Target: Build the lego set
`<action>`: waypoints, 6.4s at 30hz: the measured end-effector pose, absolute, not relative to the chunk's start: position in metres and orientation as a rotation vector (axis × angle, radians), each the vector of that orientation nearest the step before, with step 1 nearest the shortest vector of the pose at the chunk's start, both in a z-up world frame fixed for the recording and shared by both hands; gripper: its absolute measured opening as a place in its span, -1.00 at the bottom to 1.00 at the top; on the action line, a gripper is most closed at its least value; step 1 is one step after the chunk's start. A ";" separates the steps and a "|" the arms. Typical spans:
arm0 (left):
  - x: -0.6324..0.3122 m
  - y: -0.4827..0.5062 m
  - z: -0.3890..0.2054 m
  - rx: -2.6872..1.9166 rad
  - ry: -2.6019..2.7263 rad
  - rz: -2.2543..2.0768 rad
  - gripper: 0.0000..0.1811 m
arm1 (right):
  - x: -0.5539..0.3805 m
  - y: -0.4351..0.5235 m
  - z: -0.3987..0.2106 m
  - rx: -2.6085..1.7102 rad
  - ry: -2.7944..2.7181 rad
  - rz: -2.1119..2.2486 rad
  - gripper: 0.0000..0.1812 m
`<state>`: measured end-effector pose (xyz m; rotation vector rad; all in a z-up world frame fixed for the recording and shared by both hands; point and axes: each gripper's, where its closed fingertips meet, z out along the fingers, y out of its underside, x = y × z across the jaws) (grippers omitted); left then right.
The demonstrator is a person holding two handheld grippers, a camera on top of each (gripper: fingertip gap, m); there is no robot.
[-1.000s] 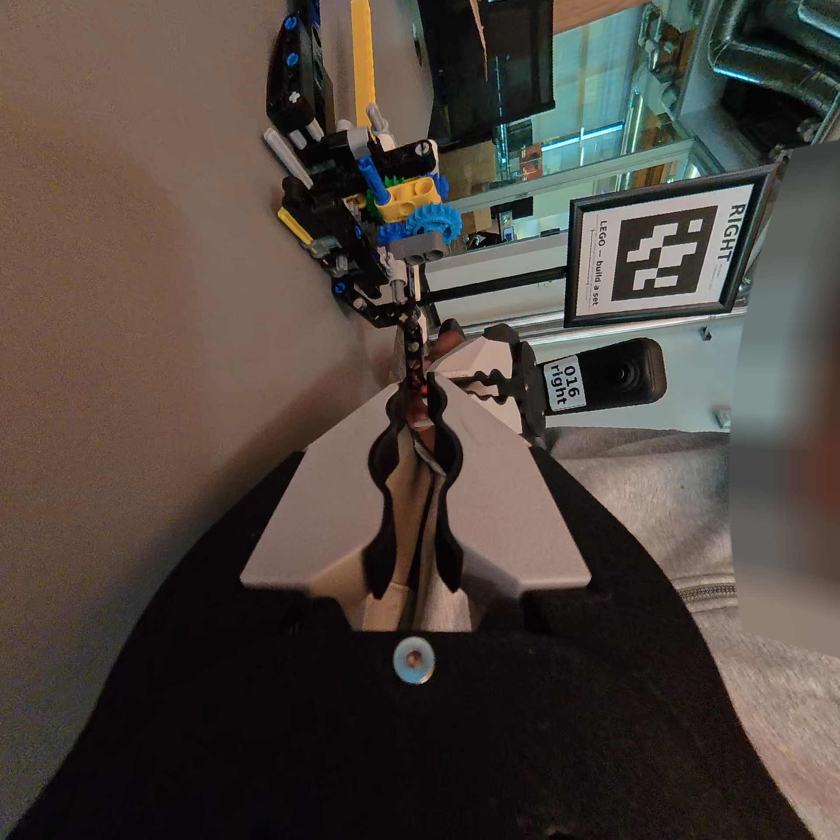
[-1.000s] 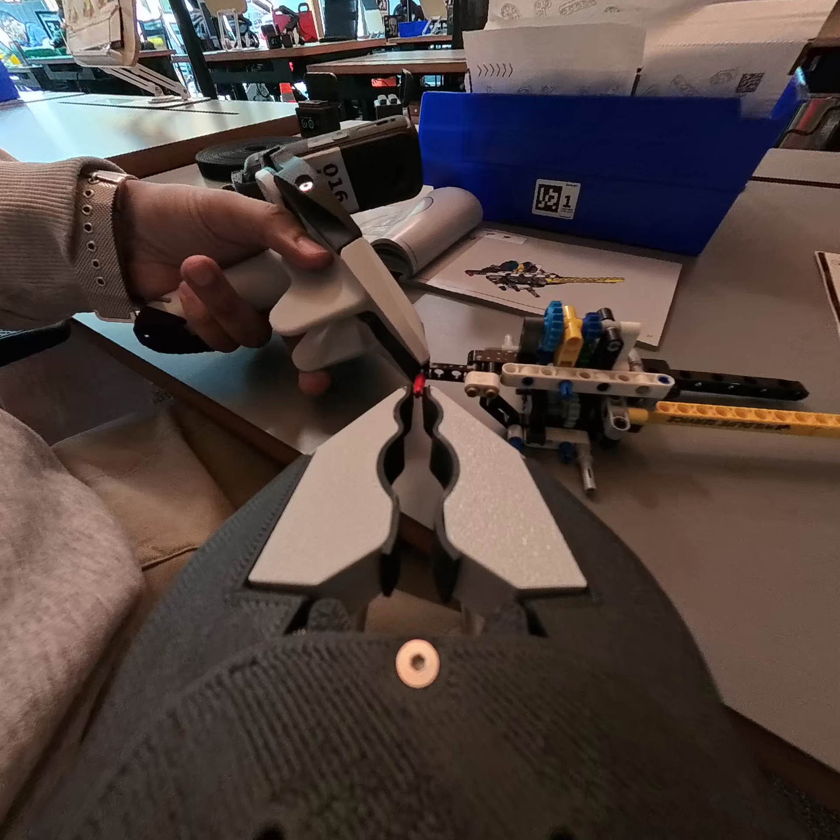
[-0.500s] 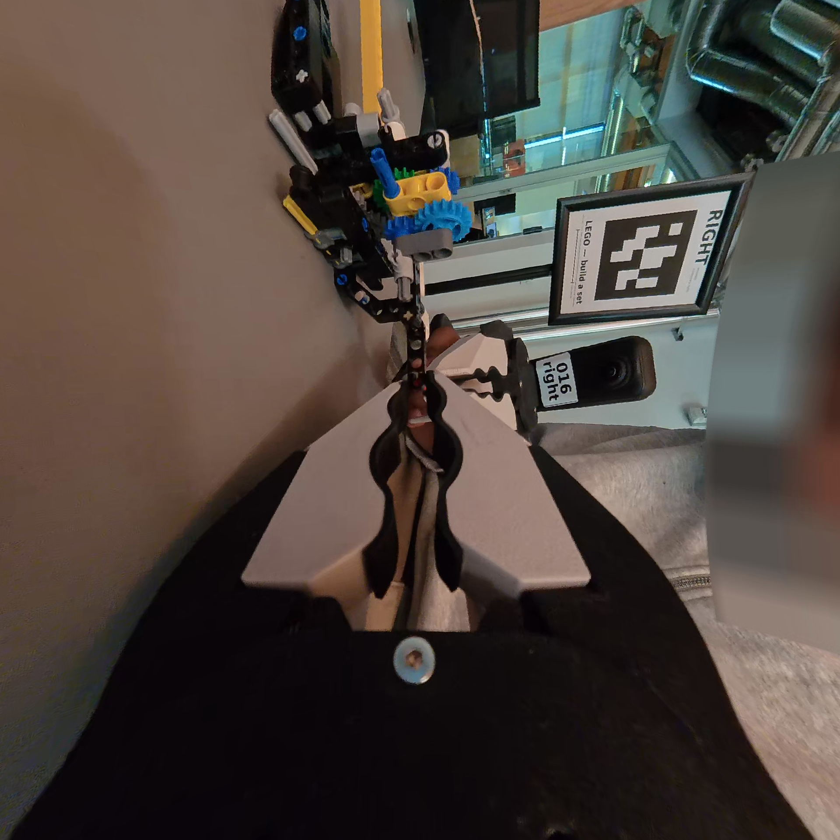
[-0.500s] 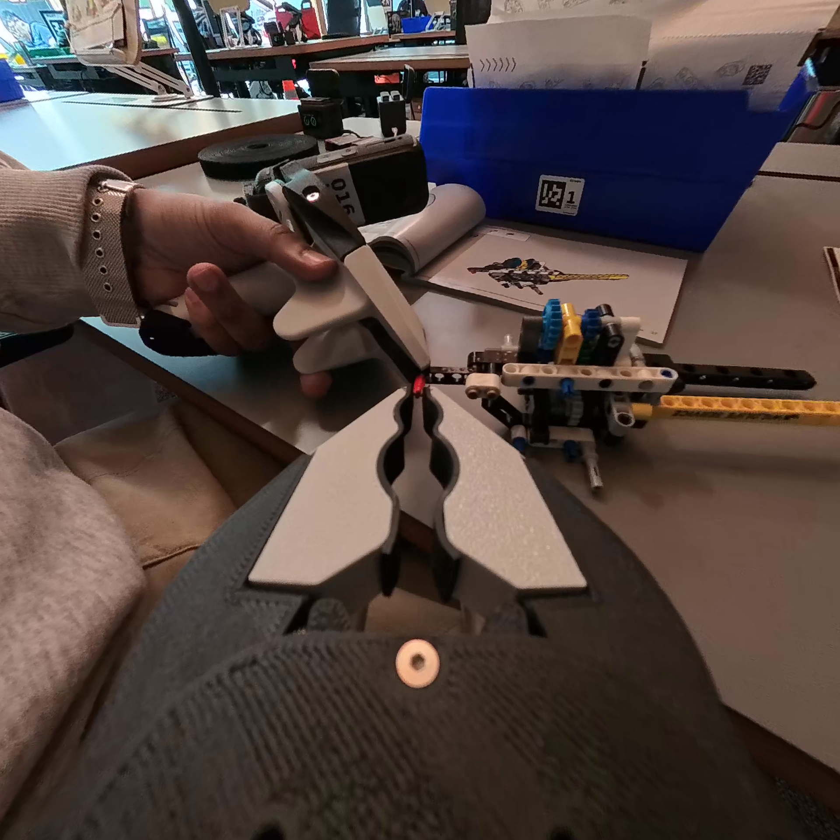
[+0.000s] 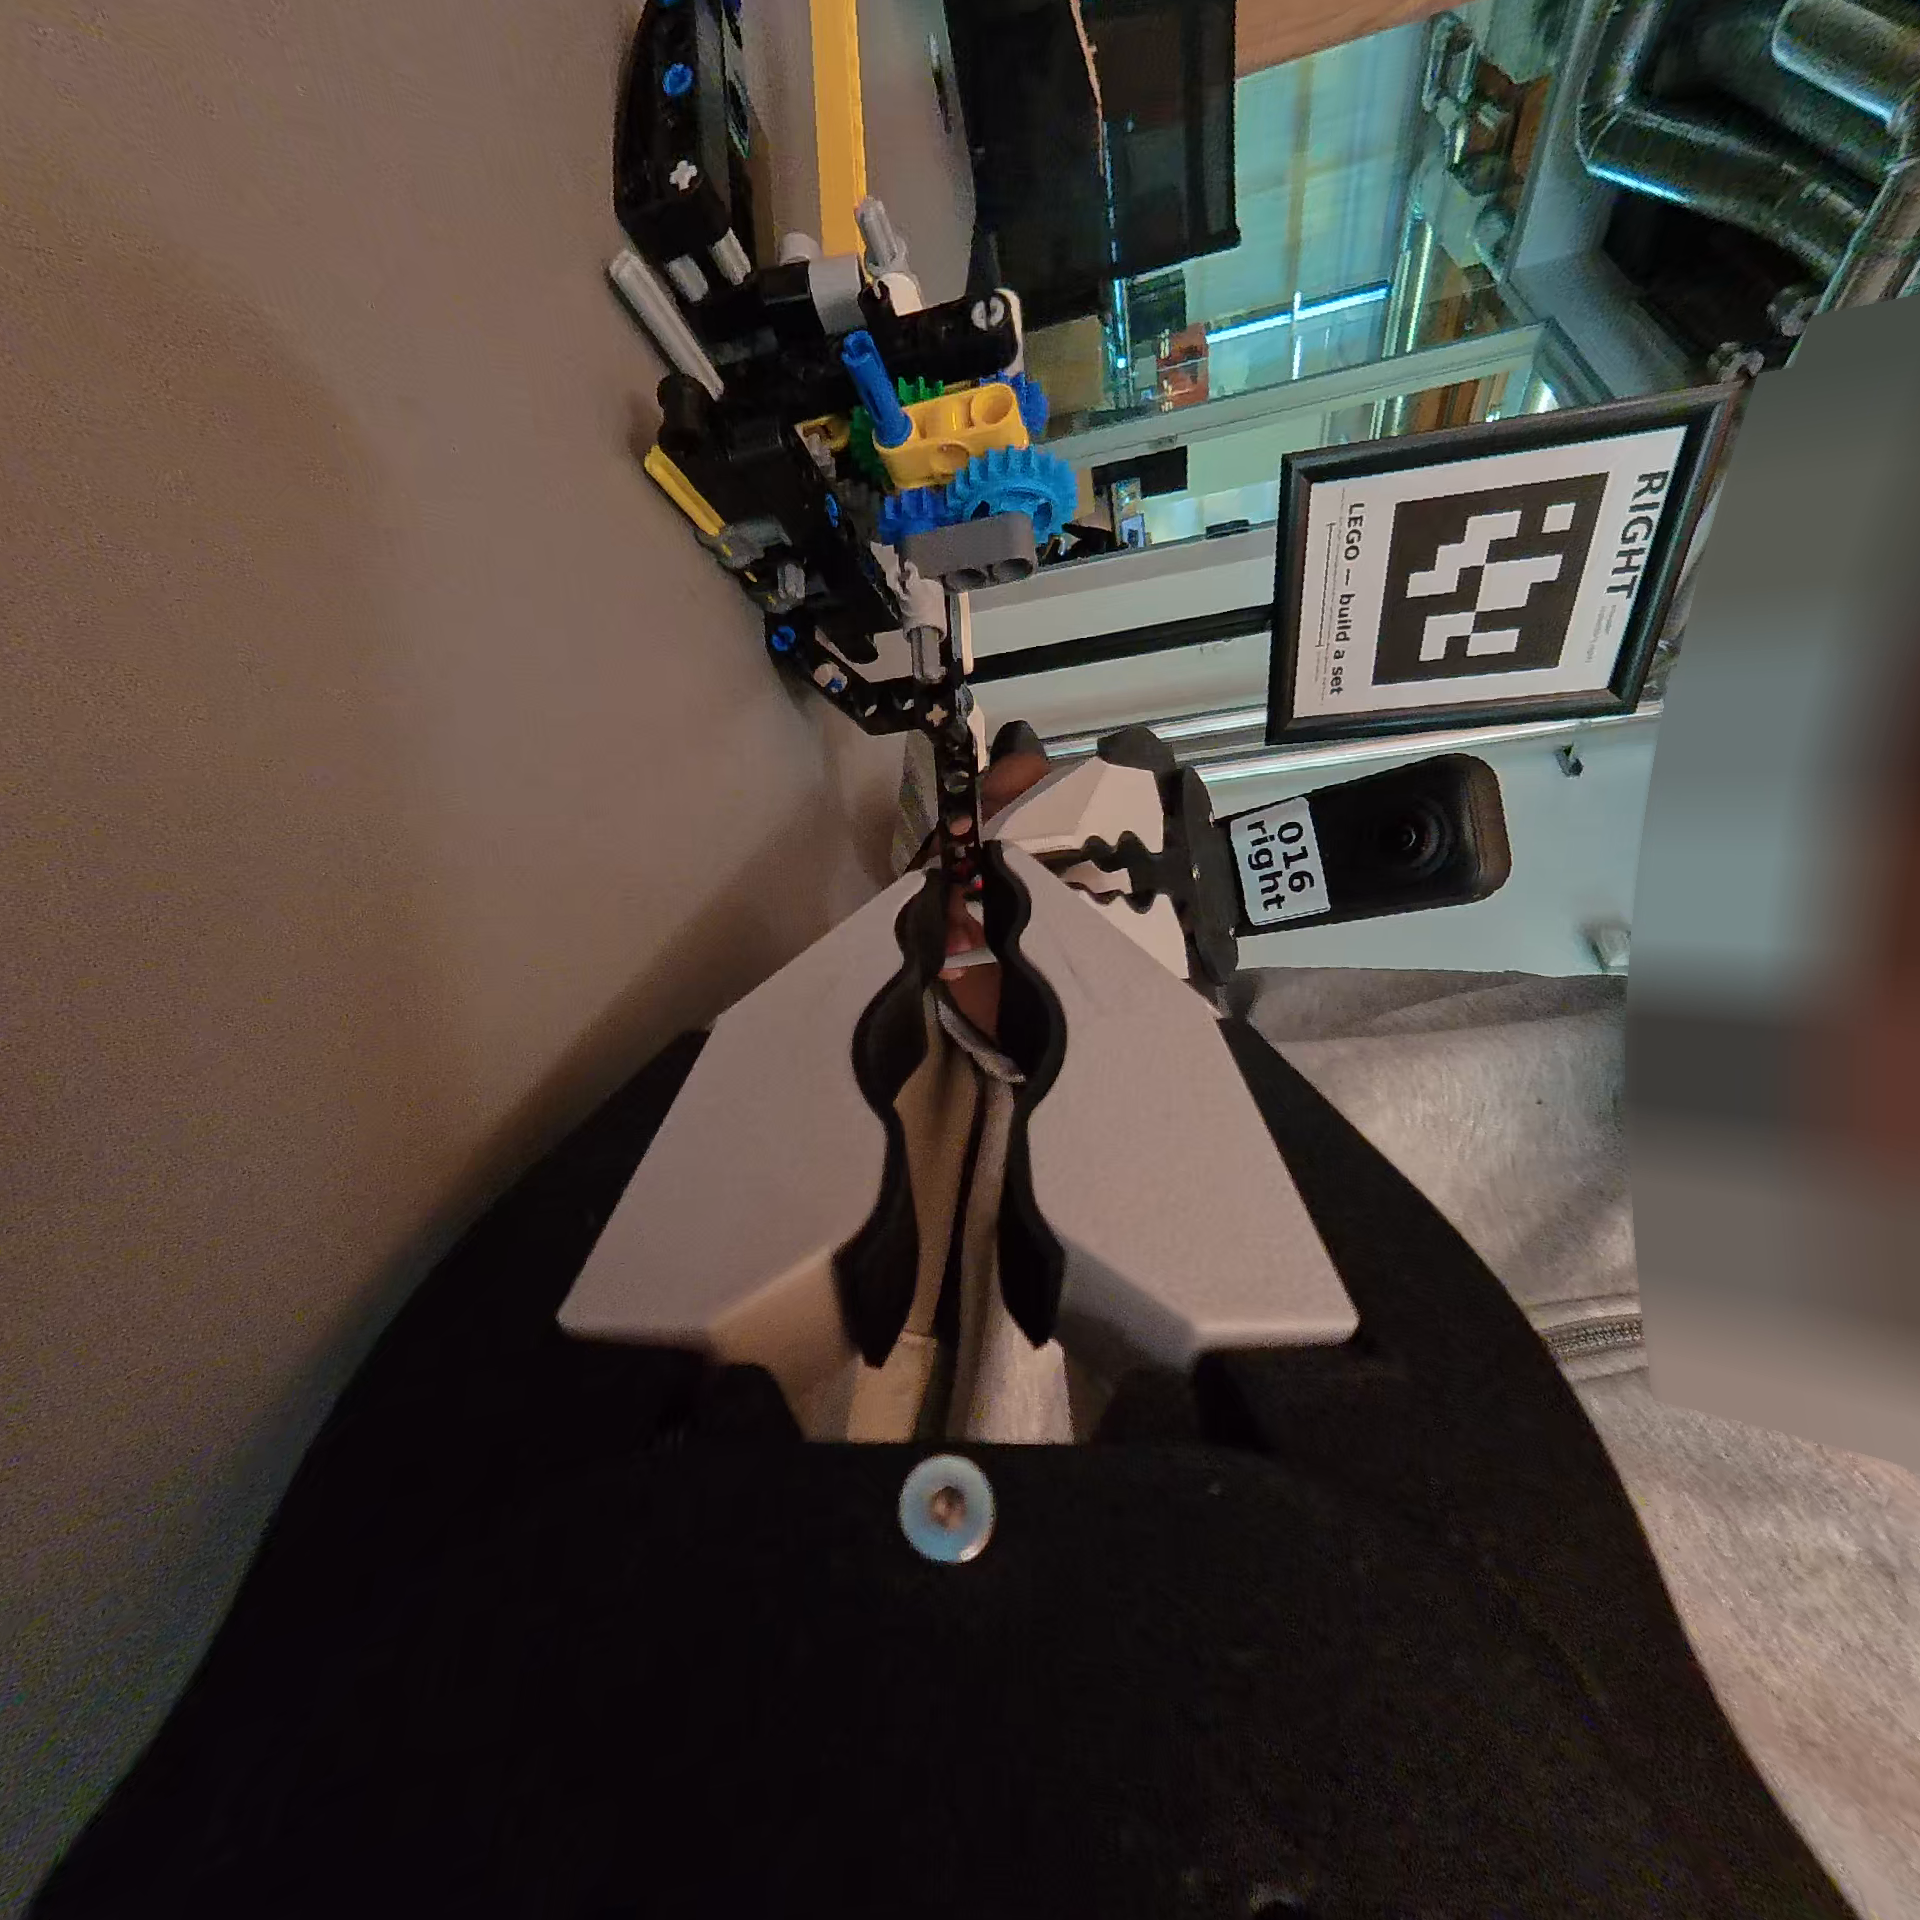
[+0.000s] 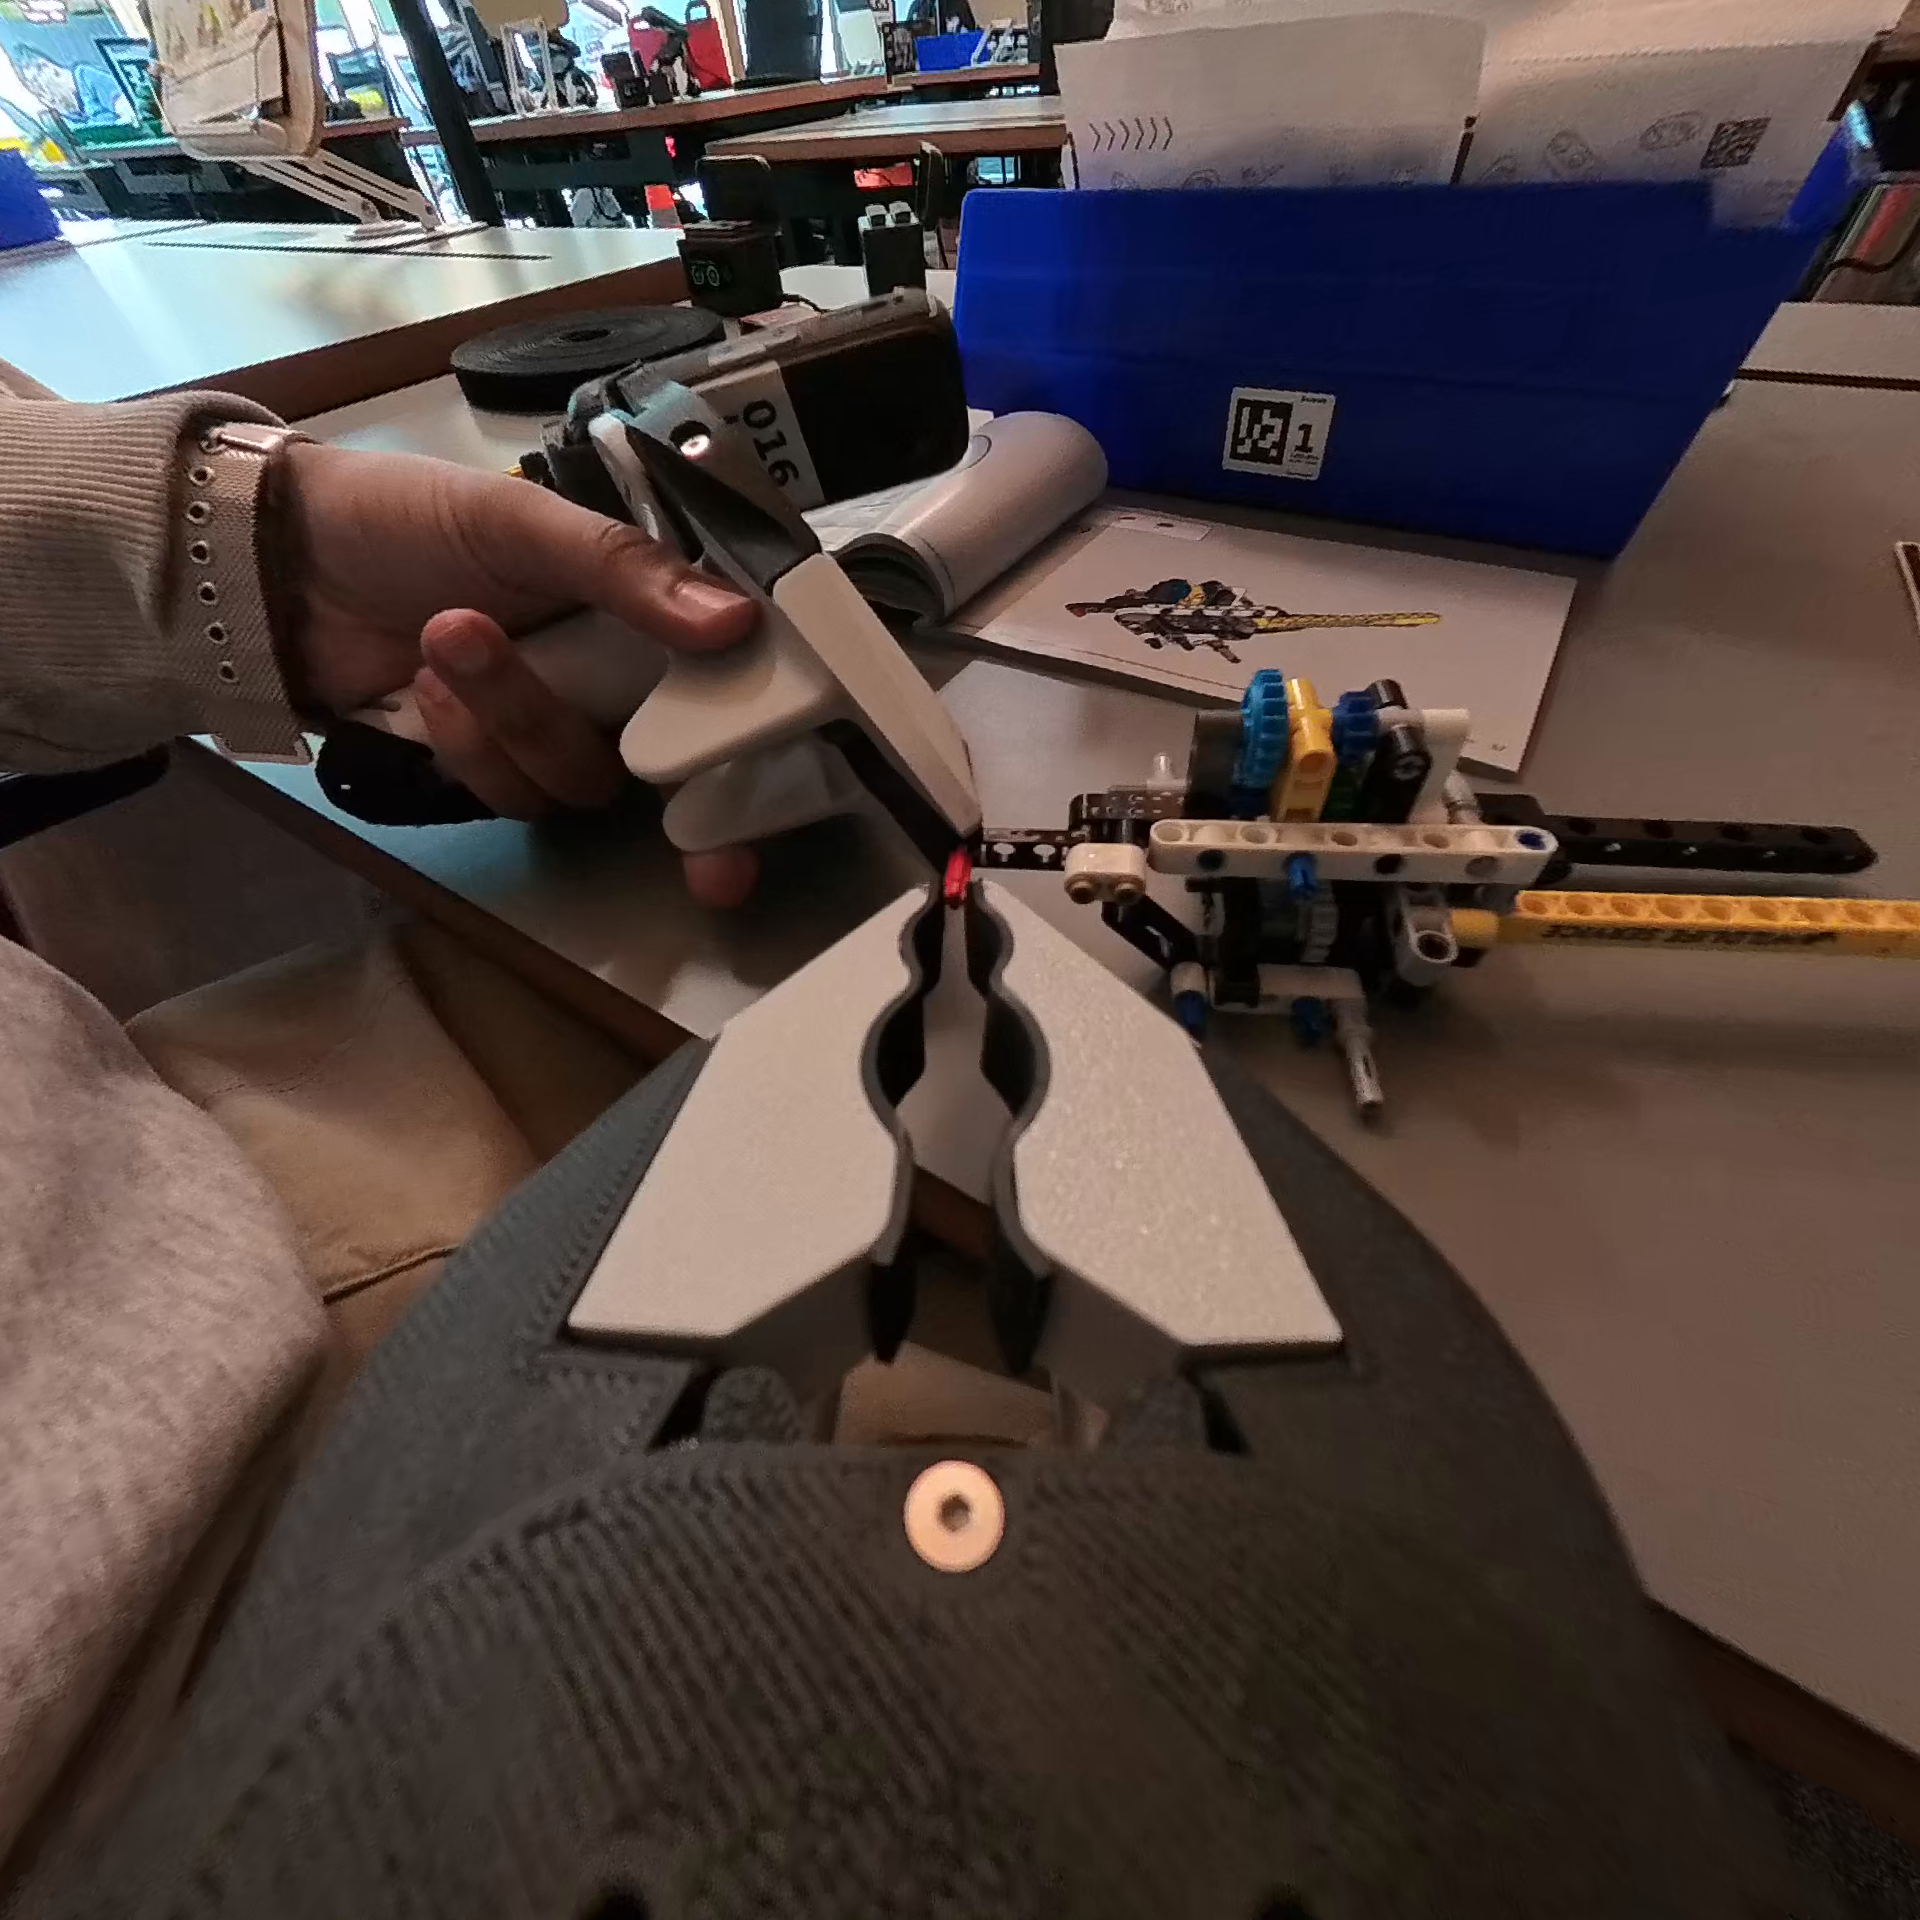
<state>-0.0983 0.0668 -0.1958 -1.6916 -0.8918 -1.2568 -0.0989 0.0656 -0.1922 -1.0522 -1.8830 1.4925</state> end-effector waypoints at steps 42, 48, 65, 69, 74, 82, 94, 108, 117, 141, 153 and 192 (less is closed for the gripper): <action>-0.105 0.058 -0.193 -1.785 -0.823 -1.021 -0.64 | -0.099 0.068 -0.190 -0.849 -1.915 1.489 -0.98; -0.103 0.071 -0.195 -1.794 -0.819 -1.104 -0.67 | -0.099 0.067 -0.190 -0.846 -1.915 1.476 -0.98; -0.101 0.068 -0.195 -1.741 -0.842 -1.267 -0.89 | -0.100 0.066 -0.190 -0.843 -1.914 1.474 -0.98; -0.101 0.068 -0.194 -1.728 -0.842 -1.289 -0.89 | -0.100 0.066 -0.191 -0.843 -1.918 1.468 -0.98; -0.100 0.068 -0.194 -1.716 -0.842 -1.316 -0.90 | -0.100 0.066 -0.190 -0.836 -1.908 1.471 -0.98; -0.100 0.068 -0.194 -1.708 -0.845 -1.321 -0.90 | -0.101 0.066 -0.191 -0.842 -1.912 1.466 -0.98; -0.101 0.069 -0.196 -1.723 -0.843 -1.274 -0.90 | -0.101 0.067 -0.192 -0.858 -1.911 1.493 -0.98; -0.100 0.069 -0.196 -1.722 -0.848 -1.296 -0.90 | -0.101 0.068 -0.193 -0.886 -1.902 1.550 -0.98; -0.099 0.069 -0.196 -1.723 -0.847 -1.309 -0.90 | -0.100 0.069 -0.193 -0.919 -1.920 1.635 -0.98; -0.100 0.068 -0.194 -1.726 -0.823 -1.296 -0.90 | -0.099 0.067 -0.191 -0.844 -1.969 1.625 -0.98; -0.100 0.069 -0.193 -1.707 -0.835 -1.346 -0.89 | -0.100 0.067 -0.190 -0.809 -1.952 1.565 -0.98; -0.109 0.067 -0.191 -1.663 -0.873 -1.342 -0.85 | -0.099 0.065 -0.188 -0.758 -1.919 1.467 -0.98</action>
